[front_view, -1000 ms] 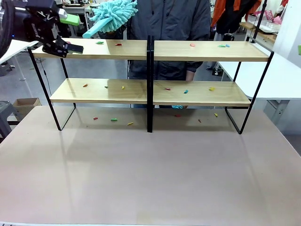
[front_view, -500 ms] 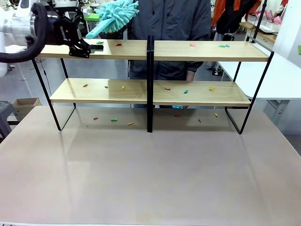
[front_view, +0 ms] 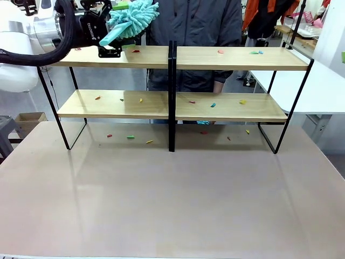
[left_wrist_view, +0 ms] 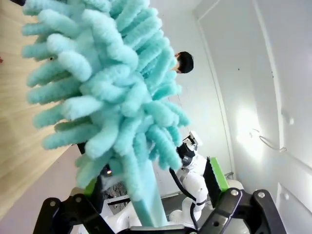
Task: Clean the shelves.
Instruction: Pick up the Duster when the human hands it over.
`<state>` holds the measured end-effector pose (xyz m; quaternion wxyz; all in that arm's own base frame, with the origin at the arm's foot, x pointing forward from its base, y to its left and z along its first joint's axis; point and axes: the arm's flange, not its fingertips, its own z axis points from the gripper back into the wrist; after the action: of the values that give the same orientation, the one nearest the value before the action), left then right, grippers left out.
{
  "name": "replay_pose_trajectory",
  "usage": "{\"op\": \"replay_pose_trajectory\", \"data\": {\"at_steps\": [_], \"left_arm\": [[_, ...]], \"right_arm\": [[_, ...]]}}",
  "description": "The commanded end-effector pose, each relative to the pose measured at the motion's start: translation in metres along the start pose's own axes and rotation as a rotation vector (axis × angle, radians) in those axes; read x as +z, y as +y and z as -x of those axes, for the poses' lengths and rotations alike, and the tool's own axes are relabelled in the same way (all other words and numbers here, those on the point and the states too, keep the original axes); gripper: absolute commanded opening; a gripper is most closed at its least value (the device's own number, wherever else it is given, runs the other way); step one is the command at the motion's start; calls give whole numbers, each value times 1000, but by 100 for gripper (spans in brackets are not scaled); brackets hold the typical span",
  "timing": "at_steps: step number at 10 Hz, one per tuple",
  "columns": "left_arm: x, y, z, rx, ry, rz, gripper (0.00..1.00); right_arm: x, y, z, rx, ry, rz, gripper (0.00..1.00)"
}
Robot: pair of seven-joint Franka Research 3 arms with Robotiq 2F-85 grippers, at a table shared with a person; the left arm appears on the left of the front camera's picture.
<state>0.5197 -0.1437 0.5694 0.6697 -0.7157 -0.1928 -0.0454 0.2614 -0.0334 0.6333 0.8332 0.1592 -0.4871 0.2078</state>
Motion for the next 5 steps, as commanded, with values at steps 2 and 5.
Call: {"op": "replay_pose_trajectory", "data": {"at_steps": [2,5], "left_arm": [[5,2,-2,26,3,24,100],[11,-4,-1,4,23,55,42]], "right_arm": [[0,0,0,-1,-2,-2,100],[0,0,0,-1,-2,-2,100]]}}
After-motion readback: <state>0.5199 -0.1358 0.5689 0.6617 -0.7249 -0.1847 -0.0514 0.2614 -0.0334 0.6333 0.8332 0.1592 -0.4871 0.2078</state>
